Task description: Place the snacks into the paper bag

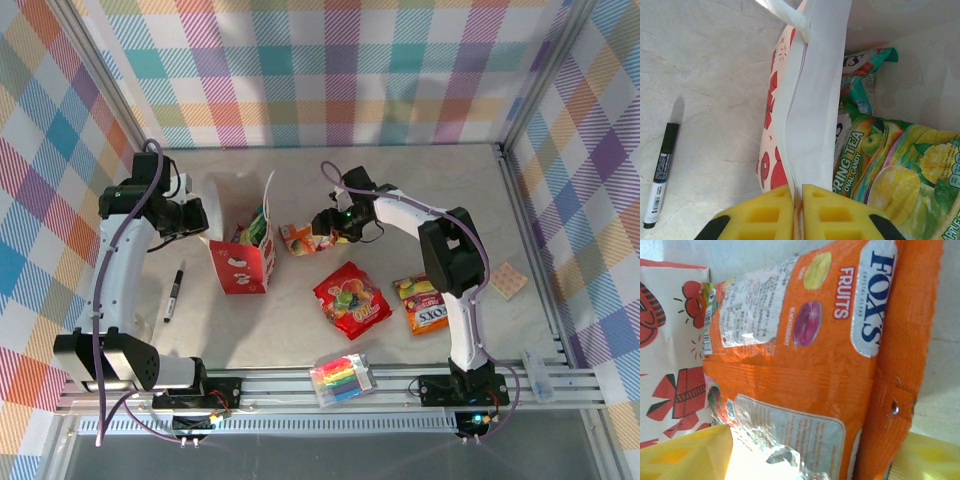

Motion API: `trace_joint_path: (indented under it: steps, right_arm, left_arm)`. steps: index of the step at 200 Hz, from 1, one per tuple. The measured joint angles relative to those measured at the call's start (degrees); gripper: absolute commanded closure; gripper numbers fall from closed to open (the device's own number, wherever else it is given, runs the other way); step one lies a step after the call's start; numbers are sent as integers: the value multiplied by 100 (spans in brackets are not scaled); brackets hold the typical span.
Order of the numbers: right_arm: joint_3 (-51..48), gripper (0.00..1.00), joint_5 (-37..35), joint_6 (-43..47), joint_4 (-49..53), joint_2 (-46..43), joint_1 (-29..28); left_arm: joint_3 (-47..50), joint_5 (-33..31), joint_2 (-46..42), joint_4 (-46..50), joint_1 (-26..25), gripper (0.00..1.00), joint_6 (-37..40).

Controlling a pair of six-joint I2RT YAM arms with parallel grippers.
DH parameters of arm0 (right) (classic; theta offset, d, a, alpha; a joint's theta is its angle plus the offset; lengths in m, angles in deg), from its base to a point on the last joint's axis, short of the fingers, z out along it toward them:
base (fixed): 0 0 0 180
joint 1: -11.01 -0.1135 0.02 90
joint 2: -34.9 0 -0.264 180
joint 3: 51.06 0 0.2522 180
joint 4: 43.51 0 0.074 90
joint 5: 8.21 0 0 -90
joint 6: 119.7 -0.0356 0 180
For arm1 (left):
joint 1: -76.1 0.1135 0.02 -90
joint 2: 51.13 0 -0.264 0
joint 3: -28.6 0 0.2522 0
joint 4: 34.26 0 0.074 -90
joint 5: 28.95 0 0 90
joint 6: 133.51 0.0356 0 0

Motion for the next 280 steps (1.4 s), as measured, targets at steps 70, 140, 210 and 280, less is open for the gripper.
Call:
trace_joint_path:
  steps: [70,140,210,280]
  right_arm:
    - [470,71,20,-251,63,402,0]
    - [868,100,-293,-11,645,389,0]
    - [881,100,-1115,313,1294,-474,0]
    - [1217,100,-1766,597,1561,-1469,0]
  left_arm:
    - [0,0,0,2,0,88,2]
    - [0,2,2,0,0,88,0]
    - [-7,4,0,-2,0,87,-4]
    - [-7,2,0,0,0,87,-22]
